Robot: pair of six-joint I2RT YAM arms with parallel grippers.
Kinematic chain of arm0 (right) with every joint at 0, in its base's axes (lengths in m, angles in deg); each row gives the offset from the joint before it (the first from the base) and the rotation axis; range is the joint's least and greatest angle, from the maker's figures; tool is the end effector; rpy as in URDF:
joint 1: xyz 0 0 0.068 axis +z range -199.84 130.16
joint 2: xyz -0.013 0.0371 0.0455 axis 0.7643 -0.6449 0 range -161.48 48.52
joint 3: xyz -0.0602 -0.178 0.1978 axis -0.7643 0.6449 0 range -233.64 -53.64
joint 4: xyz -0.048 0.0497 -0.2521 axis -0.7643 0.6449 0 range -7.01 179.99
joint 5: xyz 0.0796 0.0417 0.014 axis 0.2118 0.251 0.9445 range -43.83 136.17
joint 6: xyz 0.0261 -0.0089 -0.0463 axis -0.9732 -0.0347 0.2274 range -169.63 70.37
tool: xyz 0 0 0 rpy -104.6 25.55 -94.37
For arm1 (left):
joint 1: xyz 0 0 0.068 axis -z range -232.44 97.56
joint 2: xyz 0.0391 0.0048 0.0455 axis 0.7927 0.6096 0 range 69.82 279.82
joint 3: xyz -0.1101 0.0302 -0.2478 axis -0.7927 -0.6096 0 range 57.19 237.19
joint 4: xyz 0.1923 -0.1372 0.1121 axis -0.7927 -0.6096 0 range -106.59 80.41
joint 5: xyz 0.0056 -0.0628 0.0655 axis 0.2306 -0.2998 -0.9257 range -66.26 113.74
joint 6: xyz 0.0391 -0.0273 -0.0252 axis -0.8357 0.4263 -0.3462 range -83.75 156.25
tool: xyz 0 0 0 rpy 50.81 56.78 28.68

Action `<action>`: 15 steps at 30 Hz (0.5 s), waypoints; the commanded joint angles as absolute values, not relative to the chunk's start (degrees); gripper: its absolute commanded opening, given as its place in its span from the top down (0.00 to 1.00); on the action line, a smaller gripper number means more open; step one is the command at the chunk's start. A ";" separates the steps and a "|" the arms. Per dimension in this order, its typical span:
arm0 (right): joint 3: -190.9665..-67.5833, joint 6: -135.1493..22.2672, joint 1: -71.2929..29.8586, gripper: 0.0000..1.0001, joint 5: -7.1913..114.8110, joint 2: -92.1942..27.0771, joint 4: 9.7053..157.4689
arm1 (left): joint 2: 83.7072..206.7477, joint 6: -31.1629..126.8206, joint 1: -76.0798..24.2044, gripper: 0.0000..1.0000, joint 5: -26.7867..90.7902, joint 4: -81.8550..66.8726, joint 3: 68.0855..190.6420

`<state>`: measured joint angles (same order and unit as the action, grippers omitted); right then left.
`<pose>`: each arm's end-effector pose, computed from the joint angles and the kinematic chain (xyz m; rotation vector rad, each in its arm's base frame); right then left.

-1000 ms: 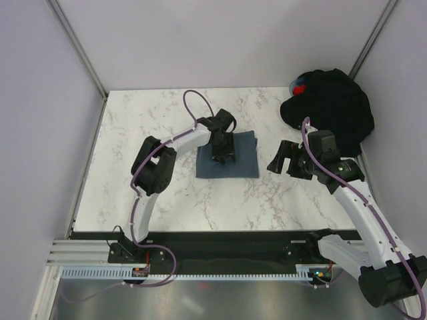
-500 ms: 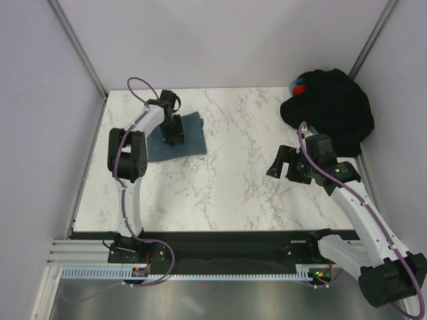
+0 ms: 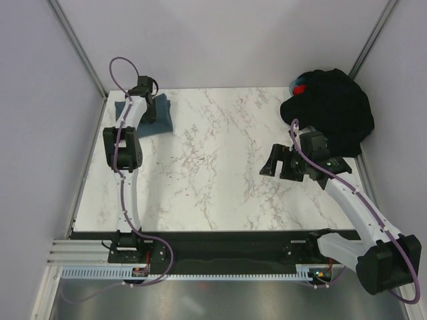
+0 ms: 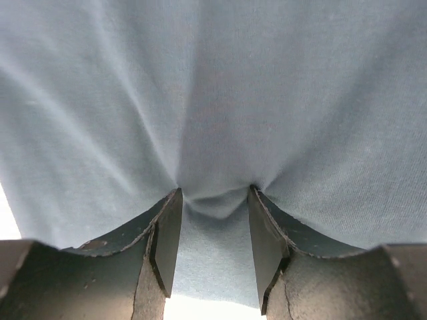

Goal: Fold and stack the t-shirts
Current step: Neatly place the folded tshirt to the corner

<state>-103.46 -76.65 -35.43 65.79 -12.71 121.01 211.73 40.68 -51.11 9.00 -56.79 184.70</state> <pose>0.2052 0.0650 0.2736 0.1157 2.5022 0.7311 0.5317 -0.0032 0.1781 -0.1565 2.6155 0.3051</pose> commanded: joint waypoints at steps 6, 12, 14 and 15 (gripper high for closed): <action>-103.30 -73.97 -35.34 0.03 70.60 -18.09 115.60 | 216.07 21.76 -57.00 0.48 -5.96 -37.48 186.40; -103.56 -74.06 -35.34 0.03 72.79 -23.81 112.44 | 216.60 20.08 -57.71 0.44 -8.60 -28.15 186.04; -103.74 -74.41 -35.34 0.03 73.76 -25.38 111.39 | 215.99 20.25 -57.71 0.43 -9.30 -25.87 185.78; -103.74 -74.50 -35.34 0.03 74.03 -25.65 111.12 | 215.64 20.34 -57.88 0.43 -9.92 -24.98 185.60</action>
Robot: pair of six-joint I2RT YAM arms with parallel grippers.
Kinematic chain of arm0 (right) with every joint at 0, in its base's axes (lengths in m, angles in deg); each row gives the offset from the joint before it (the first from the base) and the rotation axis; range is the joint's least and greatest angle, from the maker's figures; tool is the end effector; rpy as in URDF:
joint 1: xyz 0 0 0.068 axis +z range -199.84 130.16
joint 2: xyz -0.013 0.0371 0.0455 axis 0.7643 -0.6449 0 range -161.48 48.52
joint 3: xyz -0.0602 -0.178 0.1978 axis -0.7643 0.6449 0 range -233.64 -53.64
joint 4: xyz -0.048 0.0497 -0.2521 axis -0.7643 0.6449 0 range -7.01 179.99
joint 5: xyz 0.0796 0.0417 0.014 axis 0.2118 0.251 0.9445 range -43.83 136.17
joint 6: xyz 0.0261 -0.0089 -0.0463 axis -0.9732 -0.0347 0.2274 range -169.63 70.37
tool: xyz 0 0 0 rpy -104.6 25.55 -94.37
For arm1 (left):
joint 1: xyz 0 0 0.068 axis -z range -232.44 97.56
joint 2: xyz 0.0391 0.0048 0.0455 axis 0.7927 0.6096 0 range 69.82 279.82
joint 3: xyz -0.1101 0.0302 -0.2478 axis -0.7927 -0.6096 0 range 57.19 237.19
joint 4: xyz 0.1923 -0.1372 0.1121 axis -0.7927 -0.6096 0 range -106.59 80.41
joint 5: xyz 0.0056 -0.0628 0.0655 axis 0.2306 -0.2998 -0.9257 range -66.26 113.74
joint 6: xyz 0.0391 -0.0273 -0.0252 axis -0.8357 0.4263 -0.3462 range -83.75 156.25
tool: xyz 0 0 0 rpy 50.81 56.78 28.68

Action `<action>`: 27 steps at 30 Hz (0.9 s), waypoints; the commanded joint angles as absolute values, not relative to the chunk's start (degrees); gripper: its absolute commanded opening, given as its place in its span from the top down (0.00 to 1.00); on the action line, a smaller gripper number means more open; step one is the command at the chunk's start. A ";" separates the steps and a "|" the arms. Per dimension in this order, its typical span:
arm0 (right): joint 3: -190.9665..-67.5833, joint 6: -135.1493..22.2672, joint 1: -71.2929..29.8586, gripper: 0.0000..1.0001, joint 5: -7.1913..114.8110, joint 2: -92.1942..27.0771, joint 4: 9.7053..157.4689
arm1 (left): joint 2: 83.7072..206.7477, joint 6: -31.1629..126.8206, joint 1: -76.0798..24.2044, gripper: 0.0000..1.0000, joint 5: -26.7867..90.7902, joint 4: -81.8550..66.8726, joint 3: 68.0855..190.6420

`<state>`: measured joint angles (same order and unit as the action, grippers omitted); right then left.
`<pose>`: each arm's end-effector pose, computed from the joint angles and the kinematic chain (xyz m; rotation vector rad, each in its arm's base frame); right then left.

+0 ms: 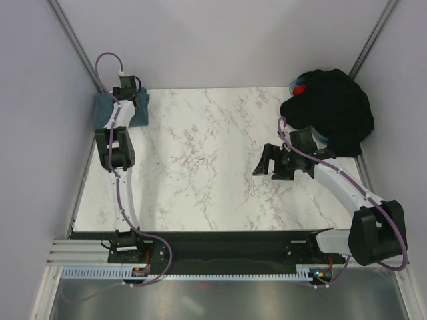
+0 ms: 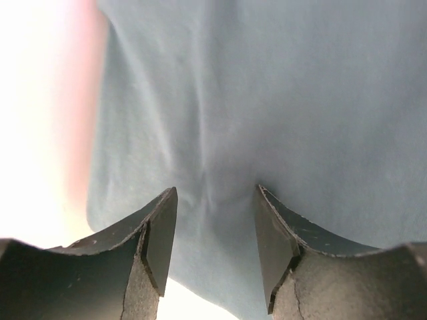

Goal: Fold and stack the t-shirts
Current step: Neatly place the folded tshirt to the corner

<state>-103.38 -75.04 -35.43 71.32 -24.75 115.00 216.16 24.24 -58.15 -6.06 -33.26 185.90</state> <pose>0.2410 0.0775 0.2360 0.0703 2.6098 0.8213 0.5656 0.0744 0.1736 -0.1484 2.2838 0.7558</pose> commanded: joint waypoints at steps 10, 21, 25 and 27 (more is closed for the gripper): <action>-103.21 -75.11 -35.34 0.02 72.45 -24.34 110.85 | 201.24 28.68 -55.61 0.39 -13.35 -22.69 181.58; -108.92 -75.82 -34.29 0.02 71.31 -17.67 117.26 | 166.70 56.81 -50.94 0.00 14.76 -29.55 154.08; -109.01 -77.48 -32.98 0.02 71.13 -12.49 117.53 | 156.33 58.74 -50.94 0.00 17.06 -29.81 136.36; -108.58 -79.06 -32.44 0.02 70.52 -10.72 117.36 | 149.03 58.49 -50.94 0.03 19.69 -30.34 130.35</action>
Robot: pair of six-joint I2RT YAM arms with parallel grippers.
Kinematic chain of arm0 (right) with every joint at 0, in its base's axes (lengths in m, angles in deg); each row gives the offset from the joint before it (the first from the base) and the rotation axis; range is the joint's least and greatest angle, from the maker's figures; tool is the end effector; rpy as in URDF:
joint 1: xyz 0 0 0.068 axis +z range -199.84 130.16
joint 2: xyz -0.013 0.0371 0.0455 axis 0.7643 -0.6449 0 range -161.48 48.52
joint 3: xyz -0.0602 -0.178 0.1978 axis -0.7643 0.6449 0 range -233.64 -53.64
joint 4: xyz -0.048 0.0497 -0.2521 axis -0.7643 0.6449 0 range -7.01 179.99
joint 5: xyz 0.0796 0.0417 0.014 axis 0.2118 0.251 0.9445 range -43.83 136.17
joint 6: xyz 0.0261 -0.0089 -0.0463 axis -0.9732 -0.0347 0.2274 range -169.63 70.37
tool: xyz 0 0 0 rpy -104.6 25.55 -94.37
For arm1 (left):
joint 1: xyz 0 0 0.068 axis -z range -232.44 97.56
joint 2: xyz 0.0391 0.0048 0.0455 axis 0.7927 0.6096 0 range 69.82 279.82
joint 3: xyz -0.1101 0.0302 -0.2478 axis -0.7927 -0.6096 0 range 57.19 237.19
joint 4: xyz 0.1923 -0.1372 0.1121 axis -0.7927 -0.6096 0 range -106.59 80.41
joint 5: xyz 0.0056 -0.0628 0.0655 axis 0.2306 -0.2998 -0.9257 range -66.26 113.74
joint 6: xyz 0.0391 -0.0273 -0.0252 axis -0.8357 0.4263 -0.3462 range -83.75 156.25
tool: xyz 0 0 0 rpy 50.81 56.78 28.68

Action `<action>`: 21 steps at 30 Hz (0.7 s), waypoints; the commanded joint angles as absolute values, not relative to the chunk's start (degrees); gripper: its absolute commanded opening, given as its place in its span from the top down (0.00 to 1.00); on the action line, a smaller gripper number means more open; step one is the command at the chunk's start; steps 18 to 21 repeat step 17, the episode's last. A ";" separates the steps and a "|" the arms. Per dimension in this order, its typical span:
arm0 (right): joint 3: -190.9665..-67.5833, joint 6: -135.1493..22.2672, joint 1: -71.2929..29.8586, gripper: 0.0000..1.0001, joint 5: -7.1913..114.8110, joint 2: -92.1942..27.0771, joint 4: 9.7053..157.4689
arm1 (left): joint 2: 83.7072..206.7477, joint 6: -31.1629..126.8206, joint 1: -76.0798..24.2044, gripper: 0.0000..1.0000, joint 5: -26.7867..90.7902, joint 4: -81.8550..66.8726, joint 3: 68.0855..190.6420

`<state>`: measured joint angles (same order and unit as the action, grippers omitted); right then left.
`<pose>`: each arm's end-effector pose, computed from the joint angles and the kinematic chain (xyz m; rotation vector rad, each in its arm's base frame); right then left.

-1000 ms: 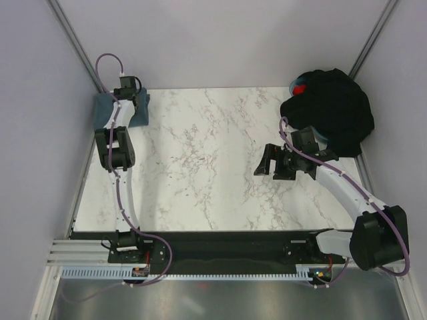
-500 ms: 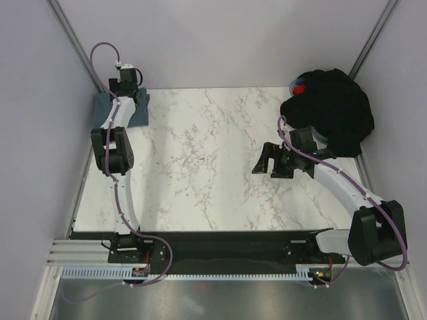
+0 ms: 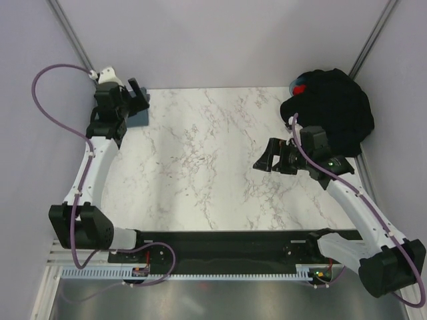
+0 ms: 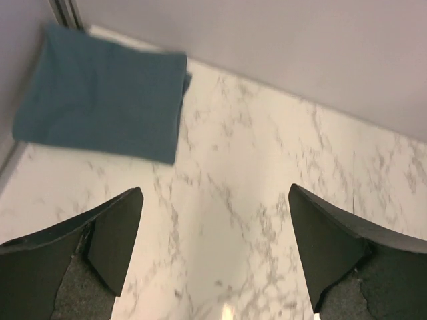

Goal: Fold and stack the t-shirts
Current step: Neatly place the folded tshirt to the corner, then reset both grippers

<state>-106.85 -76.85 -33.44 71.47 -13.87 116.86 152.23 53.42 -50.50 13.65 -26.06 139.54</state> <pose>0.2132 0.0785 0.2952 -0.0066 2.4035 0.8845 0.3348 -0.0051 0.4039 -0.3662 1.8188 -0.0681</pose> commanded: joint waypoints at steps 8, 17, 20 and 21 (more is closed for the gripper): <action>-104.97 -86.10 -27.44 0.02 64.55 -6.23 114.55 | 120.04 55.94 -50.86 0.04 30.67 -34.11 105.29; -107.25 -88.74 -19.00 0.02 55.78 -8.87 111.38 | 105.95 54.79 -50.86 0.00 35.07 -40.00 99.04; -107.25 -88.74 -19.00 0.02 55.78 -8.87 111.38 | 105.95 54.79 -50.86 0.00 35.07 -40.00 99.04; -107.25 -88.74 -19.00 0.02 55.78 -8.87 111.38 | 105.95 54.79 -50.86 0.00 35.07 -40.00 99.04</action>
